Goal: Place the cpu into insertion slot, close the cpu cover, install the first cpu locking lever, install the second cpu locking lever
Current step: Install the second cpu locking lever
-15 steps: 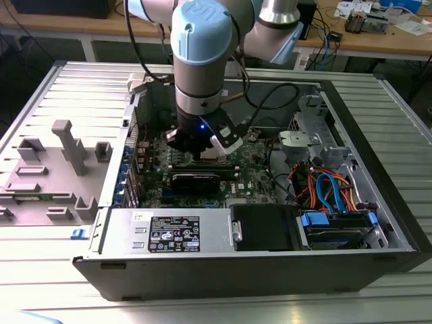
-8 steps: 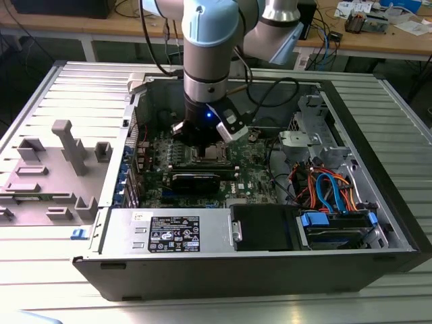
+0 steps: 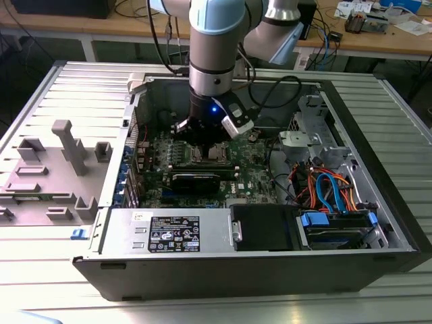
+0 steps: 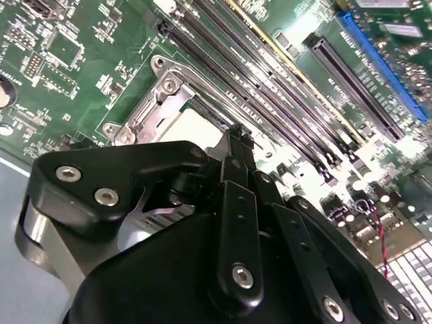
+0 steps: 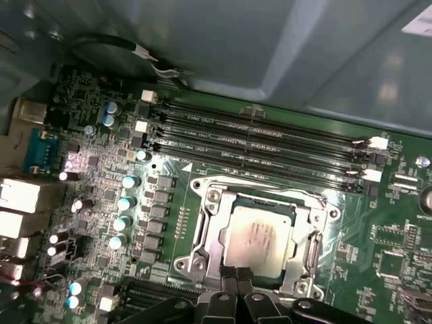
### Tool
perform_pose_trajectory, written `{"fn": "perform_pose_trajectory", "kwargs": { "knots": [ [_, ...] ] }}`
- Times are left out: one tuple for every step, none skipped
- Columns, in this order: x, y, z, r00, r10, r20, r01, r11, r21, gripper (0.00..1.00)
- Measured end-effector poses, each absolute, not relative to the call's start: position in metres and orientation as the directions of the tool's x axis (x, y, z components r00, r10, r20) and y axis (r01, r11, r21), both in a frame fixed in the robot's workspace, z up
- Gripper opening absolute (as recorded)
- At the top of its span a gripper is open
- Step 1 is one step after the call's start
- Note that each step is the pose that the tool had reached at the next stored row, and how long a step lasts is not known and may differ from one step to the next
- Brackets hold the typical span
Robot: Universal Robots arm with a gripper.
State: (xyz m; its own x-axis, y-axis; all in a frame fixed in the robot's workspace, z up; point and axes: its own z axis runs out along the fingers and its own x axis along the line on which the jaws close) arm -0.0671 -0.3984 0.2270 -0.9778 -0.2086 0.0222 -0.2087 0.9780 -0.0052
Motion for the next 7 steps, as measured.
{"fn": "perform_pose_trajectory", "kwargs": {
  "knots": [
    [-0.0671,-0.3984,0.2303,-0.978,-0.209,0.022,-0.209,0.978,-0.006,0.11],
    [-0.0671,-0.3983,0.2303,-0.978,-0.209,0.022,-0.209,0.978,-0.006,0.11],
    [-0.0671,-0.3983,0.2303,-0.978,-0.209,0.022,-0.209,0.978,-0.006,0.11],
    [-0.0671,-0.3984,0.2304,-0.978,-0.209,0.022,-0.209,0.978,-0.006,0.11],
    [-0.0672,-0.3984,0.2305,-0.978,-0.209,0.022,-0.209,0.978,-0.006,0.11],
    [-0.0672,-0.3984,0.2305,-0.978,-0.209,0.022,-0.209,0.978,-0.006,0.11],
    [-0.0672,-0.3984,0.2305,-0.978,-0.209,0.022,-0.209,0.978,-0.006,0.11]
  ]
}}
